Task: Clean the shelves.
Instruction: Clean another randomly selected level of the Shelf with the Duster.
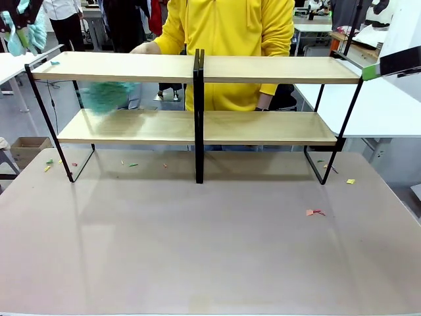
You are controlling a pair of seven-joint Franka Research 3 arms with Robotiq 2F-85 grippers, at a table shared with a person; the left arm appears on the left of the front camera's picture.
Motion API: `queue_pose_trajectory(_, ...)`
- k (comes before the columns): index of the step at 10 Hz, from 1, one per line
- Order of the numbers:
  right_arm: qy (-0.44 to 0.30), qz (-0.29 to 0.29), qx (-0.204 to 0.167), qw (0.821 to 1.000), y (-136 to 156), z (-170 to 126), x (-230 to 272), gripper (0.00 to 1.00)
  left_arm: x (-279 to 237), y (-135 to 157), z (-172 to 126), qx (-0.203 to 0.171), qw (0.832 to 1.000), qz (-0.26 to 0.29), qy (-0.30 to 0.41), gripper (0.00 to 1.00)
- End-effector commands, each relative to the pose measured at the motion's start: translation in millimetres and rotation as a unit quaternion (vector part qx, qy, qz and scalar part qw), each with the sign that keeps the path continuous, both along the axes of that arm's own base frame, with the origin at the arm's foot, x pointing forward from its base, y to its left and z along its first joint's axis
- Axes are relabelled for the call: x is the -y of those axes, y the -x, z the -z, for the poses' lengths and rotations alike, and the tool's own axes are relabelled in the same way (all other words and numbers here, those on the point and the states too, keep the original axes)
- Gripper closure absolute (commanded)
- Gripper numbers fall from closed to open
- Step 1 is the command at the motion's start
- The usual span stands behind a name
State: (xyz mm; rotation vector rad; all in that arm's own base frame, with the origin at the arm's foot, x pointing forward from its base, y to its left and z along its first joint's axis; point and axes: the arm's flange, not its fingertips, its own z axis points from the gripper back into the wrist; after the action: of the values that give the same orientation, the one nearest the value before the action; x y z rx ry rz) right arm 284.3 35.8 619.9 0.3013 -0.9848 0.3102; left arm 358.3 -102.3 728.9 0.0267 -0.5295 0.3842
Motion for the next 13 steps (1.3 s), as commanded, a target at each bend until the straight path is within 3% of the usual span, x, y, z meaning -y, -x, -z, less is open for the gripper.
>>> queue_pose_trajectory(1,-0.002,-0.001,0.0,1.0,-0.2,-0.2,0.7,0.0,-22.8,19.7,-6.7,0.025,0.993,0.096,0.069,0.87)
queue_pose_trajectory(3,-0.002,-0.001,0.0,1.0,-0.2,-0.2,0.7,0.0,-72.1,41.7,-31.2,0.045,0.971,0.193,0.131,0.87)
queue_pose_trajectory(4,-0.002,-0.001,0.0,1.0,-0.2,-0.2,0.7,0.0,-105.4,50.1,-44.3,0.053,0.94,0.282,0.184,0.87)
queue_pose_trajectory(5,-0.002,-0.001,0.0,1.0,-0.2,-0.2,0.7,0.0,-140.8,57.0,-52.2,0.093,0.898,0.365,0.226,0.87)
queue_pose_trajectory(7,-0.002,-0.001,0.0,1.0,-0.2,-0.2,0.7,0.0,-184.9,64.1,-50.5,0.17,0.809,0.479,0.296,0.87)
queue_pose_trajectory(8,-0.002,-0.001,0.0,1.0,-0.2,-0.2,0.7,0.0,-201.6,63.8,-48.1,0.188,0.805,0.475,0.301,0.87)
queue_pose_trajectory(9,-0.002,-0.001,0.0,1.0,-0.2,-0.2,0.7,0.0,-209.6,59.2,-48.4,0.196,0.827,0.421,0.318,0.87)
queue_pose_trajectory(10,-0.002,-0.001,0.0,1.0,-0.2,-0.2,0.7,0.0,-198.9,71.4,-50.6,0.198,0.844,0.431,0.25,0.87)
queue_pose_trajectory(13,-0.002,-0.001,0.0,1.0,-0.2,-0.2,0.7,0.0,-198.9,71.4,-50.6,0.198,0.844,0.431,0.25,0.87)
